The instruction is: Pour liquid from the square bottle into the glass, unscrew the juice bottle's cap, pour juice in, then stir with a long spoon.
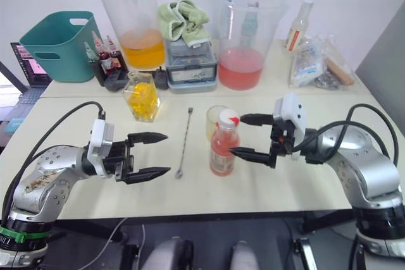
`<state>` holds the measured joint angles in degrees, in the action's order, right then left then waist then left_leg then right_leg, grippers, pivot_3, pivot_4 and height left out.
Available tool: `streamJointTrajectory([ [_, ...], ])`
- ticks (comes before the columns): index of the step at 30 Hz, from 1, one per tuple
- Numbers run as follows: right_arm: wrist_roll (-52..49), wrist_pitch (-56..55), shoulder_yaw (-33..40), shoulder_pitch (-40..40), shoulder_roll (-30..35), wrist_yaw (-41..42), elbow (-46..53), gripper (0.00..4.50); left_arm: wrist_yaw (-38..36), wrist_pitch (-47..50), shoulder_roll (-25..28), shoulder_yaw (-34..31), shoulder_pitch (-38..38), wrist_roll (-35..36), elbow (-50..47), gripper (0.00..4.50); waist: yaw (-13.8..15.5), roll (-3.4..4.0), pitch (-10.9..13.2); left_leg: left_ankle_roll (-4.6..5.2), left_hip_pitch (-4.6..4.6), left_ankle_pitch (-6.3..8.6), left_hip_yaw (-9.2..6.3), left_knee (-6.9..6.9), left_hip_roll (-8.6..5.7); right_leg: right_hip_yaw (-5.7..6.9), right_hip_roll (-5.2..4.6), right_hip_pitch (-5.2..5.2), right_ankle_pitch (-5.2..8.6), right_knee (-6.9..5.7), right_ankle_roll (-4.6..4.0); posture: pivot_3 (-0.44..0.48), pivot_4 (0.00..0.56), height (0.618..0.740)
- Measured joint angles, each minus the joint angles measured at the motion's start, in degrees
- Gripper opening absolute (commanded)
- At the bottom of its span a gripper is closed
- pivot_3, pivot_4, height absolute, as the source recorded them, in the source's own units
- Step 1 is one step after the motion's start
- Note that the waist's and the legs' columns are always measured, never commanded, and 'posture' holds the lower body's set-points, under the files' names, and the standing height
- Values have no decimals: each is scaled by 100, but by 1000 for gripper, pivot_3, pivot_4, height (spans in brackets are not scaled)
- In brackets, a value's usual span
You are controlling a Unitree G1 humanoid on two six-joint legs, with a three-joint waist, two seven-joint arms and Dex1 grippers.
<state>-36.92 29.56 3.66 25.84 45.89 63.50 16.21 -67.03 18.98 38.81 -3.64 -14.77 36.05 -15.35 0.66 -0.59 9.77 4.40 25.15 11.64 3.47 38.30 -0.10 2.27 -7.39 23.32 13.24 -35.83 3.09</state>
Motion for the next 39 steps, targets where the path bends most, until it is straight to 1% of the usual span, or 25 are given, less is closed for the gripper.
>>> streamJointTrajectory([
  [4, 196, -366, -339, 414, -261, 451, -588, 4457, 50, 2, 34, -10, 1, -1, -16, 4500, 17, 0, 0, 0, 0, 0, -1, 2, -2, 0, -1, -2, 0, -2, 0, 0, 150, 736],
  [8, 288, -430, -543, 748, -399, 798, -958, 4457, 109, 7, 112, -58, 9, 0, -38, 4500, 10, 0, 0, 0, 0, 0, -1, 2, 0, 1, -1, 0, 0, -2, 0, 0, 150, 736],
  [11, 368, -486, -630, 906, -539, 917, -1172, 3678, 145, 8, 146, -135, 48, 1, -129, 4500, 5, 0, 0, 0, 0, 0, -1, 2, -1, 0, -1, 1, -1, -2, 0, 0, 150, 736],
  [15, 431, -574, -721, 953, -641, 1011, -1313, 2268, 203, 22, 147, -153, 141, 4, -223, 4500, 17, 0, 0, 0, 0, 0, -2, 2, -1, 1, -2, 0, -1, -4, -1, 0, 150, 736],
  [17, 422, -577, -721, 953, -643, 1040, -1334, 1657, 236, 30, 147, -155, 167, 4, -250, 4500, 17, 0, 0, 0, 0, 0, -2, 2, -1, 1, -2, 0, -1, -4, -1, 0, 150, 736],
  [18, 422, -576, -721, 952, -656, 1068, -1334, 1511, 246, 33, 147, -155, 169, 4, -267, 4500, 15, 0, 0, -1, 0, 0, -2, 2, -1, 1, -2, 0, -1, -4, -1, 0, 150, 736],
  [23, 407, -540, -704, 929, -657, 1010, -1297, 1511, 254, 34, 147, -155, 168, 4, -288, 4500, 13, 1, 0, -1, 0, 0, -2, 2, -1, 1, -2, 1, -1, -4, -1, 0, 150, 736],
  [25, 371, -346, -622, 822, -658, 803, -1086, 1511, 251, 33, 144, -150, 165, 3, -288, 4500, 16, 1, 0, -1, 0, 0, -2, 2, -1, 1, -3, 1, -1, -5, -1, 0, 150, 736],
  [31, 164, 382, -420, 421, -664, -150, -178, 1511, 214, 29, 100, -65, 137, 2, -274, 4500, 13, 1, 0, -1, 1, 0, -1, 1, 0, 0, -5, 4, -1, -6, -1, 0, 150, 736],
  [35, -138, 960, -208, 137, -712, -903, 626, 1511, 170, 14, 45, 10, 81, -1, -200, 4500, 22, 1, 0, -1, 1, 1, -1, 0, -1, -1, -7, 4, -1, -5, -1, 0, 150, 736],
  [39, -365, 1236, -172, 34, -733, -1271, 963, 1511, 108, 6, 18, 37, -19, -2, -145, 4500, 23, 1, 0, -1, 1, 1, -1, 0, -1, -1, -7, 4, -1, -4, -1, 0, 150, 736],
])
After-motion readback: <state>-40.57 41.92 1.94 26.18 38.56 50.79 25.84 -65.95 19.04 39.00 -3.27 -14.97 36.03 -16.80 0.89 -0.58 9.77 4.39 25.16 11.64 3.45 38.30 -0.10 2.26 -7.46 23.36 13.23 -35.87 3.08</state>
